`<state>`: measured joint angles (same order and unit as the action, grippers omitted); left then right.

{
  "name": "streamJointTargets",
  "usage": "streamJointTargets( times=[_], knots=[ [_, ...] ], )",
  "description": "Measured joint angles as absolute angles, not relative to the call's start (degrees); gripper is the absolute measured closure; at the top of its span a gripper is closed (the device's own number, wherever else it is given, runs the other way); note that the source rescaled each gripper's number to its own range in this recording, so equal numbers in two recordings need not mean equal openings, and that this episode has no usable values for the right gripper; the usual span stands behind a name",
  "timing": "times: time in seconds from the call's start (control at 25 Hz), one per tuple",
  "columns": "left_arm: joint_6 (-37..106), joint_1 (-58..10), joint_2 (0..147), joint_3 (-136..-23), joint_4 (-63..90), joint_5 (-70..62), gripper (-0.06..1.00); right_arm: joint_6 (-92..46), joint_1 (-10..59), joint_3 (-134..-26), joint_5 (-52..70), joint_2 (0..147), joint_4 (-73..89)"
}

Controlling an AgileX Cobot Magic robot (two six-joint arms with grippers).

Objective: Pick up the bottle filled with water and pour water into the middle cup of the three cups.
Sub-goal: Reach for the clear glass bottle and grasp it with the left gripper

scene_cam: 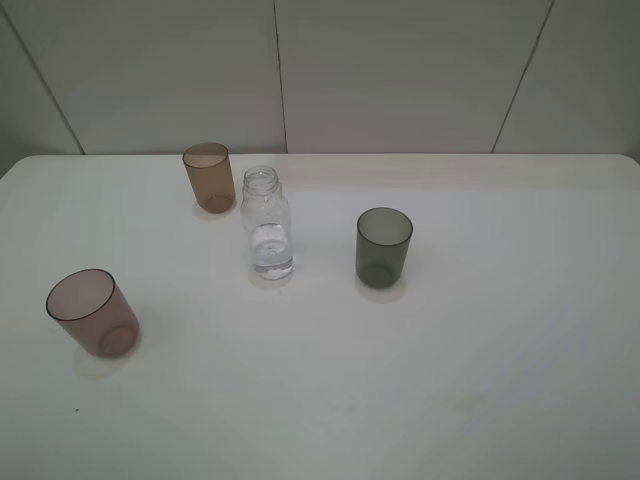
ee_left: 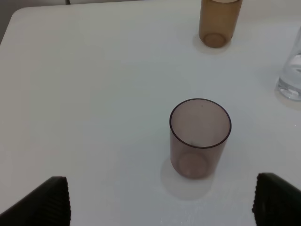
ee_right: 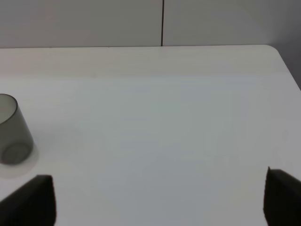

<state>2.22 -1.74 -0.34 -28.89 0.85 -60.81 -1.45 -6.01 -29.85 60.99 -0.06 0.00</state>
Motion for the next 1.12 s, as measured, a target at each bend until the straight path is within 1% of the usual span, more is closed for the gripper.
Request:
streamJointTargets(
  times=[0.2,0.44,0.64,0.8,1.0,1.12],
  knots=[
    [2.9,-1.7,-0.3,-28.9,0.5,-60.8,-0.06,-1.5,-6.0,-29.8,61.0,-0.1,0.0],
    [7.5,-1.7,-0.3,-29.2,-7.9,-57.4,-0.06,-1.5,-6.0,-29.8,61.0,-0.1,0.0],
    [7.5,-1.7,-0.3,-29.2,-9.0,-55.6,-0.06,-1.5,-6.0,-29.8,61.0,-0.1,0.0],
    [6.2,-2.5,-0.3,-29.2,-3.9,-49.8,-0.06,-1.5,-6.0,-29.8,61.0,-0.1,0.0],
    [5.3,-3.3,-0.3,-29.2,7.4,-38.5,-0.06,-1.5,-6.0,-29.8,61.0,-0.1,0.0],
    [5.3,-3.3,2.2,-29.2,12.0,-36.0,-0.06,-1.5,-6.0,-29.8,61.0,-0.1,0.0]
  ],
)
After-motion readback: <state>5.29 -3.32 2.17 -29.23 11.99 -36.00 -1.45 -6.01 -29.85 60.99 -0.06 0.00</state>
